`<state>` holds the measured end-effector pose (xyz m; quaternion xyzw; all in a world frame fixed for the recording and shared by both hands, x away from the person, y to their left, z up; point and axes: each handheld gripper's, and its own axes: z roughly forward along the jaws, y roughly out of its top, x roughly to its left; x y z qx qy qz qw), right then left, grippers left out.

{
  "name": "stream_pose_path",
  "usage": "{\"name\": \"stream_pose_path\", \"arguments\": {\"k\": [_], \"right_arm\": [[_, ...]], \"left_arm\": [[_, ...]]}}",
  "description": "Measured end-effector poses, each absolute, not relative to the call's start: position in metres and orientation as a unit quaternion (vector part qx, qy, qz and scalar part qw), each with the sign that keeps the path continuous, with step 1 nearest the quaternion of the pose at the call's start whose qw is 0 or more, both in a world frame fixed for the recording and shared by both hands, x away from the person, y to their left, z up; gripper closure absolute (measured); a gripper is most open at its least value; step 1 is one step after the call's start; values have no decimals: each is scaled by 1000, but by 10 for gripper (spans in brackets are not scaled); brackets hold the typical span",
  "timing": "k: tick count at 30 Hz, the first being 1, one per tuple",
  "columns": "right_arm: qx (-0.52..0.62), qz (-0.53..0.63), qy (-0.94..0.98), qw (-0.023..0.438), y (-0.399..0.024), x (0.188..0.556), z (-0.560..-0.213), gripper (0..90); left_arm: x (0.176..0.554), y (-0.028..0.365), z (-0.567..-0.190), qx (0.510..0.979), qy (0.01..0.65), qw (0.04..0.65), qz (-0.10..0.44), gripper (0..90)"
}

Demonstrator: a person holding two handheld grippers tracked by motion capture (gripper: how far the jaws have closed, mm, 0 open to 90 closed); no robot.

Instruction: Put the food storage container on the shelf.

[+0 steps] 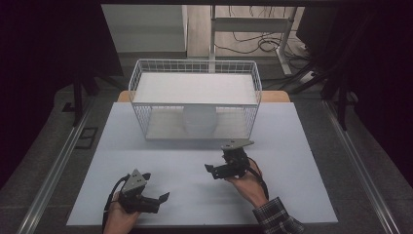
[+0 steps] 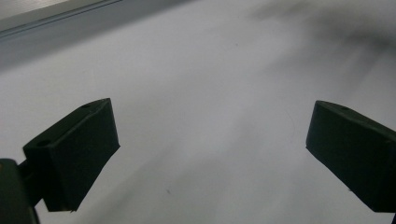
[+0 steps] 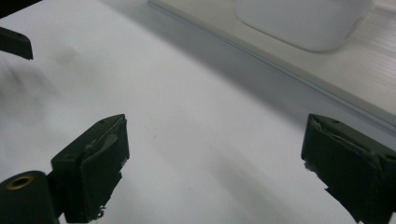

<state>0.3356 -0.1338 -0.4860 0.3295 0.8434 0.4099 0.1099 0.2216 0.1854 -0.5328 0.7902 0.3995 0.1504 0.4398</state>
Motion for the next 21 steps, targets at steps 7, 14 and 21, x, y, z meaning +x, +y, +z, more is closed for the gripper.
{"name": "stream_pose_path", "arguments": {"k": [7, 14, 21], "right_arm": [[334, 403, 845, 106, -149, 324, -488, 29], [347, 409, 837, 109, -164, 312, -486, 10], [344, 415, 833, 123, -175, 299, -480, 0]], "left_arm": [[223, 188, -533, 784, 410, 445, 136, 12], [223, 189, -531, 787, 409, 439, 141, 13], [220, 194, -527, 788, 407, 435, 154, 15]]}}
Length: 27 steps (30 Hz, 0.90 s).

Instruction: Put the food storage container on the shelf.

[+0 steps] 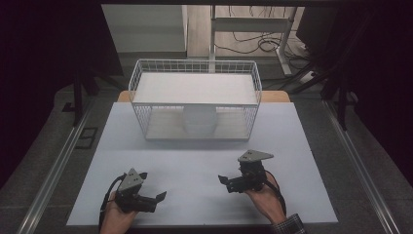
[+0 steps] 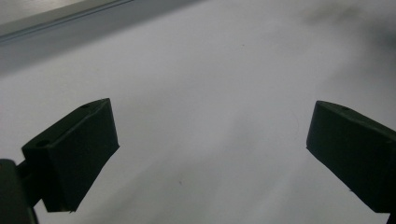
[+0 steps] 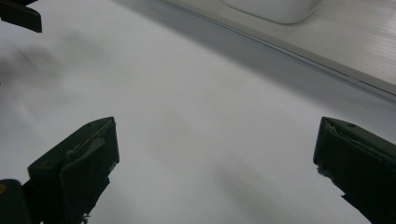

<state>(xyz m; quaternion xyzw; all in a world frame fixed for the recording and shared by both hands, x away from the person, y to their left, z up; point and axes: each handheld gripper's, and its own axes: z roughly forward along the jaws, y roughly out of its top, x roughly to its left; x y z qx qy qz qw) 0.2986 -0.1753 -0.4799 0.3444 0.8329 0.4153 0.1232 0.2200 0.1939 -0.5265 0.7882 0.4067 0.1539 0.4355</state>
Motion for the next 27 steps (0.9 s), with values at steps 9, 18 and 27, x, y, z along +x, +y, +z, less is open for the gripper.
{"name": "stream_pose_path", "arguments": {"k": [9, 18, 27], "right_arm": [[354, 413, 826, 149, -198, 283, -479, 0], [368, 416, 815, 166, -222, 271, -478, 0], [388, 416, 802, 183, -247, 257, -479, 0]], "left_arm": [[215, 208, -522, 789, 411, 420, 181, 15], [205, 229, -520, 779, 425, 415, 201, 16], [196, 240, -523, 776, 431, 414, 201, 9]]}}
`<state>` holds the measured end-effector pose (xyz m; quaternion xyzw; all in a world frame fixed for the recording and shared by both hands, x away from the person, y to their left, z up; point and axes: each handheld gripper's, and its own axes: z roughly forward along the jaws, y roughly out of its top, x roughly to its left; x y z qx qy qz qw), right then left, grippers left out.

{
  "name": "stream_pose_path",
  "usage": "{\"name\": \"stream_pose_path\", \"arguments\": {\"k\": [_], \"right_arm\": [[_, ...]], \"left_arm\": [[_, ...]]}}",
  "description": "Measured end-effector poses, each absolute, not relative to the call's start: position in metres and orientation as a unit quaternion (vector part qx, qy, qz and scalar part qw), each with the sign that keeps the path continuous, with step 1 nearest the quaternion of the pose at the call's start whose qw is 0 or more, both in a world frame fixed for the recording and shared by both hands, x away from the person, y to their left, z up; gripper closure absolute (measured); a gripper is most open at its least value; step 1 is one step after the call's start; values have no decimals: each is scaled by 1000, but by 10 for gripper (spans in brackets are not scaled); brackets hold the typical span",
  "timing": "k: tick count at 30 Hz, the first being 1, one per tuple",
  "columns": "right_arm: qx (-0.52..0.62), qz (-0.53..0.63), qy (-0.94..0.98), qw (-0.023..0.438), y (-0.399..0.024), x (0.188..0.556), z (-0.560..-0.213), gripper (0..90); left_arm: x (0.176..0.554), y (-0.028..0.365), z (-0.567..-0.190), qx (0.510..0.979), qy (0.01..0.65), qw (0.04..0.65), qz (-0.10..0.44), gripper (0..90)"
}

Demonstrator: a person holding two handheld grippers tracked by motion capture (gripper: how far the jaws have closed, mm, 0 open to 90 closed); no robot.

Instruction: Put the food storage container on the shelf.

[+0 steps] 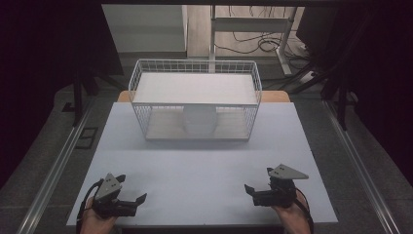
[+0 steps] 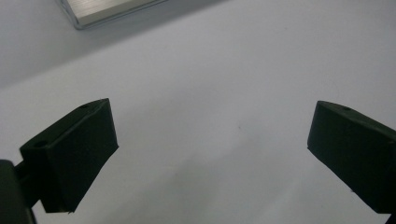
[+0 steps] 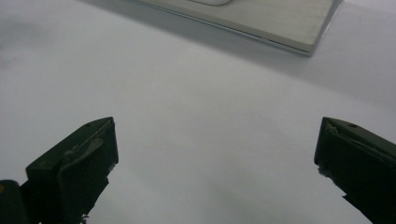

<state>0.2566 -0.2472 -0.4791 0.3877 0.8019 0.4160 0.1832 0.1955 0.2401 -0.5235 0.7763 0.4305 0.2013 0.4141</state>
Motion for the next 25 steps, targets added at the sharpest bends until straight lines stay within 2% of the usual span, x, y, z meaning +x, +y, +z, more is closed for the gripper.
{"name": "stream_pose_path", "arguments": {"k": [13, 25], "right_arm": [[411, 395, 798, 198, -272, 239, -495, 0], [415, 364, 813, 186, -274, 235, -507, 0]], "left_arm": [[193, 242, -532, 786, 431, 397, 197, 0], [196, 242, -536, 790, 433, 392, 185, 0]]}}
